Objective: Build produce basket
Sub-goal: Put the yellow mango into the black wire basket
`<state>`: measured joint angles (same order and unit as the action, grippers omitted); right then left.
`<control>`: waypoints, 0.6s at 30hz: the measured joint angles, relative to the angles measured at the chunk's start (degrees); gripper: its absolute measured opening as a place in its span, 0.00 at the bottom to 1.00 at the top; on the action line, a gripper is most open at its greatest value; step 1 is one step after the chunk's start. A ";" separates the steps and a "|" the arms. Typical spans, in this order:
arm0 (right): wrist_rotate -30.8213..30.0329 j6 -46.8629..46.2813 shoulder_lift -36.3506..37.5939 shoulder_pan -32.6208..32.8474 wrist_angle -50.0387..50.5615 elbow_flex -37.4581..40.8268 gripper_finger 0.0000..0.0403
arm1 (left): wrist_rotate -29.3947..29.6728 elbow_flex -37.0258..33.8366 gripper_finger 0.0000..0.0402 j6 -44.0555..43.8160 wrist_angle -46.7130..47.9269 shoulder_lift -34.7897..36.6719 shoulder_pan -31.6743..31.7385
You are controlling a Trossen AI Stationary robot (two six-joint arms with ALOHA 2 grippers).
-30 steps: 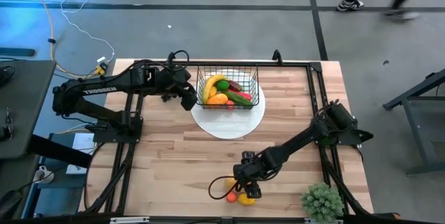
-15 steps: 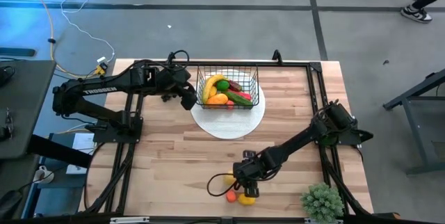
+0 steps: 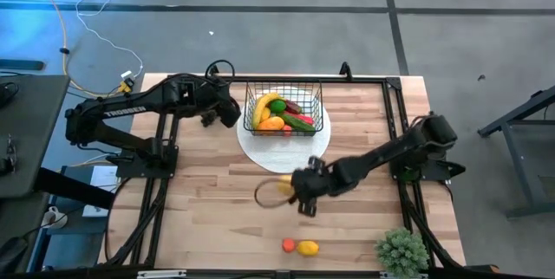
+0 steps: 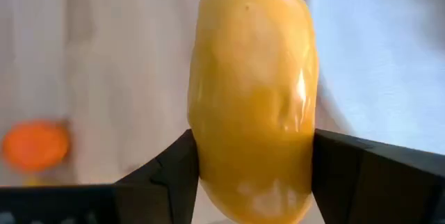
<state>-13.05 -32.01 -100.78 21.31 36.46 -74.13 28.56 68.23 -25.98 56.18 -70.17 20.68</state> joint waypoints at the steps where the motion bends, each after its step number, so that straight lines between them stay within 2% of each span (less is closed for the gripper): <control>1: -1.01 -0.49 1.07 -0.86 0.31 0.00 0.46 | 0.31 0.00 0.51 0.54 0.03 0.00 0.20; 14: -16.69 -0.91 14.59 -16.56 1.93 0.00 0.46 | 1.71 0.00 0.51 7.74 -0.26 0.00 0.68; 18: -18.21 1.04 15.59 -22.52 1.77 -0.02 0.46 | 2.13 0.00 0.51 7.74 -0.72 0.00 0.68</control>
<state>-31.26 -30.98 -85.19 -1.21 38.24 -74.15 30.70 68.23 -18.24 55.46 -70.17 21.37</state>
